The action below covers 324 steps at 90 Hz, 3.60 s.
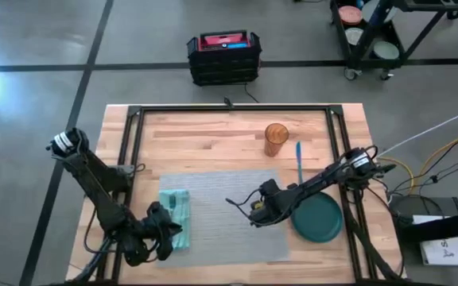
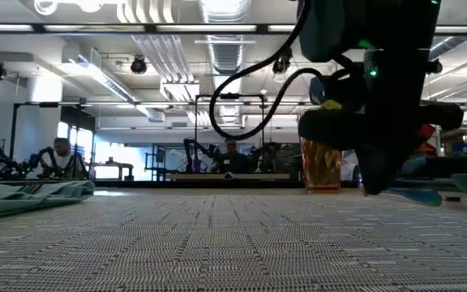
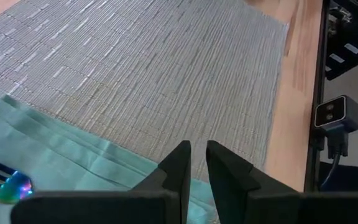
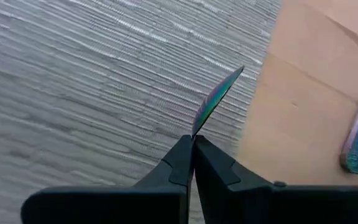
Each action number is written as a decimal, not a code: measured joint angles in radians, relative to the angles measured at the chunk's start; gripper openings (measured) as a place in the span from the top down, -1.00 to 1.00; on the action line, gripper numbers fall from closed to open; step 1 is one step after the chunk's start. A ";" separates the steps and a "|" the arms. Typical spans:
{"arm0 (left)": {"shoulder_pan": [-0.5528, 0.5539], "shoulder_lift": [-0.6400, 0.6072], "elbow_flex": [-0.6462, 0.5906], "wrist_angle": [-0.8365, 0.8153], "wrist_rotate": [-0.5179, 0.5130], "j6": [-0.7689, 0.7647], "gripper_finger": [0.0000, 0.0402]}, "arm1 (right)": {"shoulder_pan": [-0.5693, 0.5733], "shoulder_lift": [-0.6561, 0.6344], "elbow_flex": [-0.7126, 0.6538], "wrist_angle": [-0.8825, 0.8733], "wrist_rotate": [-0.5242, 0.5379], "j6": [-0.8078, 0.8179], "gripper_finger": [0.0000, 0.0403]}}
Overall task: Set table place
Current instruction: Put the tablespoon to the right side of the gray table mat, then put the dark green plate to the center of the gray table mat
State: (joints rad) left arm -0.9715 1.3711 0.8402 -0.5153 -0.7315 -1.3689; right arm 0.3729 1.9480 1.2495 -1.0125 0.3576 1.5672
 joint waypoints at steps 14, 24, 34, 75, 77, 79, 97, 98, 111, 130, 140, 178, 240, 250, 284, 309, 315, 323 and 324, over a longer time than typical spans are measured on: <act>0.000 0.000 0.000 0.002 0.001 0.002 0.81 | 0.000 0.003 -0.010 0.030 0.002 -0.001 1.00; 0.000 0.000 0.000 0.003 0.001 0.011 0.81 | 0.000 0.005 -0.011 0.036 0.008 -0.015 1.00; 0.000 0.000 0.000 0.004 0.001 0.011 0.81 | 0.000 0.005 -0.018 0.059 0.009 -0.041 1.00; 0.000 0.000 0.000 0.009 0.001 0.022 0.81 | 0.000 0.006 -0.020 0.074 0.003 -0.041 0.56; 0.000 0.000 0.000 0.009 0.001 0.022 0.81 | 0.000 0.006 -0.020 0.074 0.003 -0.041 0.53; 0.000 0.000 0.000 0.009 0.001 0.022 0.81 | 0.000 0.006 -0.020 0.076 0.002 -0.041 0.50; 0.000 0.000 0.000 0.011 0.001 0.022 0.81 | 0.000 0.000 -0.012 0.076 0.000 -0.060 0.29; 0.000 0.000 0.000 0.011 0.001 0.022 0.81 | 0.000 -0.001 -0.011 0.076 0.000 -0.061 0.28; 0.000 0.000 0.000 0.015 0.001 0.022 0.81 | 0.000 -0.009 0.002 0.069 -0.001 -0.086 0.19; 0.000 0.000 0.000 0.016 0.001 0.022 0.81 | 0.000 -0.010 0.015 0.021 0.000 -0.094 0.11; 0.000 0.000 0.000 0.016 0.001 0.022 0.81 | 0.000 -0.011 0.025 0.015 -0.001 -0.097 0.11; 0.000 0.000 0.000 0.060 0.011 0.057 0.81 | 0.000 -0.031 0.080 -0.082 -0.018 -0.202 0.03; 0.014 0.000 0.000 0.063 -0.013 0.035 0.81 | -0.018 -0.181 0.083 -0.146 -0.042 -0.377 -0.27; 0.046 0.000 -0.005 0.067 0.021 0.033 0.81 | -0.020 -0.255 0.083 -0.164 -0.017 -0.409 -0.26; 0.180 0.000 -0.091 0.124 0.067 0.054 0.81 | -0.020 -0.461 0.029 -0.234 0.045 -0.381 -0.15; 0.183 0.000 -0.226 0.349 0.086 0.104 0.81 | -0.024 -0.474 -0.100 -0.207 -0.036 -0.294 -0.18; 0.183 0.000 -0.262 0.413 0.097 0.142 0.81 | -0.018 -0.468 -0.159 -0.111 -0.088 -0.282 -0.20; 0.187 0.000 -0.304 0.459 0.098 0.156 0.81 | 0.001 -0.459 -0.242 0.083 -0.153 -0.299 -0.22; 0.189 0.000 -0.308 0.460 0.098 0.156 0.81 | 0.002 -0.458 -0.250 0.104 -0.159 -0.301 -0.22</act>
State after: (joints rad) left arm -0.7830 1.3712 0.5327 -0.0551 -0.6334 -1.2129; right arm 0.3754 1.4896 0.9994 -0.9081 0.1989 1.2659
